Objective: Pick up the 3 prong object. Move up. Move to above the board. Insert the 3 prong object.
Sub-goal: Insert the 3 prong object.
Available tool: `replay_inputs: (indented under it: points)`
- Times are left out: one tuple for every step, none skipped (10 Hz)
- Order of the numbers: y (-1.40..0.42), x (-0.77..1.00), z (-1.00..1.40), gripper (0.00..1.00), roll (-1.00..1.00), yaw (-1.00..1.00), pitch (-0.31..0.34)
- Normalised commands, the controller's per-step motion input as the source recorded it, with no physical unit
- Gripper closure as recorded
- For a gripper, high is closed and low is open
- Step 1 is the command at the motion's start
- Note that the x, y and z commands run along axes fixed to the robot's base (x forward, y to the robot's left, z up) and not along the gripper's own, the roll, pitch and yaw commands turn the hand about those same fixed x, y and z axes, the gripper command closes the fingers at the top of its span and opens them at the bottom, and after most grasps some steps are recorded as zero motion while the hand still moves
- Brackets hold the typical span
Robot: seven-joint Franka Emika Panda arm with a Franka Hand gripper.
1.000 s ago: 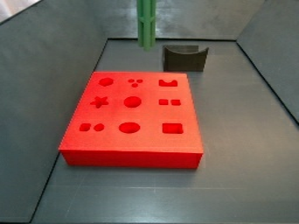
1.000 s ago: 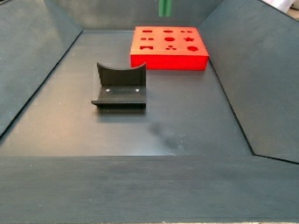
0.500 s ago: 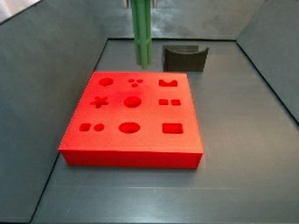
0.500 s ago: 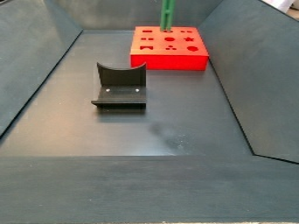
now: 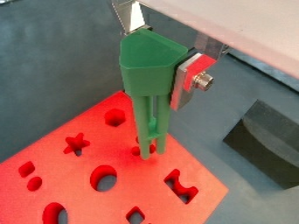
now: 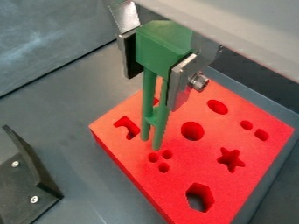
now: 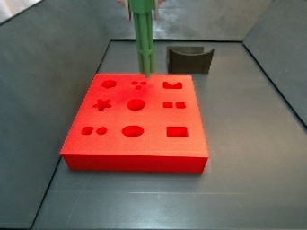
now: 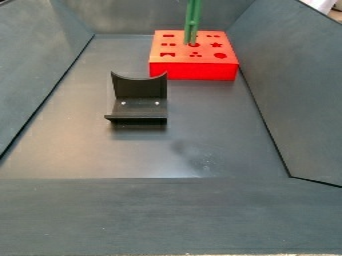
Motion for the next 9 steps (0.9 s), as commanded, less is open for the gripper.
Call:
replay_inputs:
  points:
    - [0.0,0.0,-0.23,1.0,0.01,0.0,-0.037]
    - [0.01,0.0,-0.16,1.0,0.01,0.0,-0.016]
    - [0.04,0.0,-0.12,1.0,0.01,-0.02,-0.004]
    - [0.07,-0.04,-0.13,1.0,0.02,-0.04,0.0]
    - [0.05,-0.05,-0.13,1.0,0.04,-0.03,-0.007]
    - [0.05,-0.01,-0.1,1.0,0.02,-0.02,0.0]
    - [0.02,0.0,-0.12,1.0,0.03,-0.02,-0.004]
    - [0.0,-0.02,-0.13,1.0,0.03,-0.01,-0.019]
    - [0.0,0.0,-0.14,1.0,0.02,-0.01,-0.016]
